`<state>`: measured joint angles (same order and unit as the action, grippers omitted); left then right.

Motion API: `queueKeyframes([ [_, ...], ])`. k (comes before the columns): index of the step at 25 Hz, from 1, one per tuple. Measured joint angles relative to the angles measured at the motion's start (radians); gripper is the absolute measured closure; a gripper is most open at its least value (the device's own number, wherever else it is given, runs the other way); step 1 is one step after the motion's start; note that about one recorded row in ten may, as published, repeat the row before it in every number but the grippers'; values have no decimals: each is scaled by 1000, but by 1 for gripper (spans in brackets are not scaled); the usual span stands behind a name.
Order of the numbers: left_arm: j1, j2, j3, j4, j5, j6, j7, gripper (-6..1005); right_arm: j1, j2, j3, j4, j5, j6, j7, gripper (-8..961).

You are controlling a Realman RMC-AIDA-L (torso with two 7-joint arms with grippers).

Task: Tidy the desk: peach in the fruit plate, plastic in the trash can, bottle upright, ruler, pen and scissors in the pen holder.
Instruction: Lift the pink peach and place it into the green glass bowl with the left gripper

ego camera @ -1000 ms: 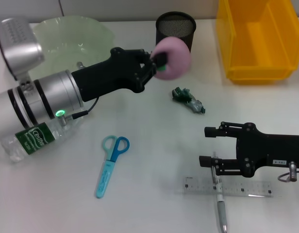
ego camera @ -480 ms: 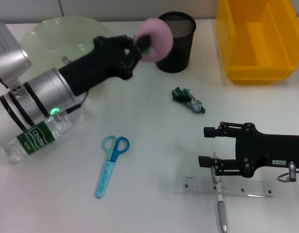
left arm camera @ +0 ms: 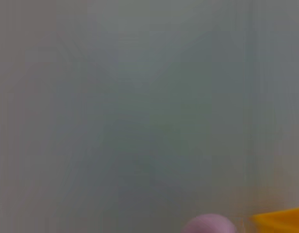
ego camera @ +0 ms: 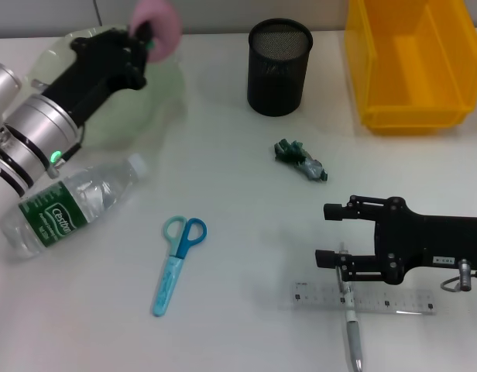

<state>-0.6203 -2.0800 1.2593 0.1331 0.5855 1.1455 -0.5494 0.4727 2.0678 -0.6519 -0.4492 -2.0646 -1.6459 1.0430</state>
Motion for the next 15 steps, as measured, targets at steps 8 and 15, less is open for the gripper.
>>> queueKeyframes([
  [8, 0, 0, -2, -3, -105, -111, 59, 945, 1, 3, 0, 0, 0, 0, 0, 194],
  [15, -1, 0, 3, -2, -107, -115, 63, 944, 1, 3, 0, 0, 1, 0, 0, 193],
])
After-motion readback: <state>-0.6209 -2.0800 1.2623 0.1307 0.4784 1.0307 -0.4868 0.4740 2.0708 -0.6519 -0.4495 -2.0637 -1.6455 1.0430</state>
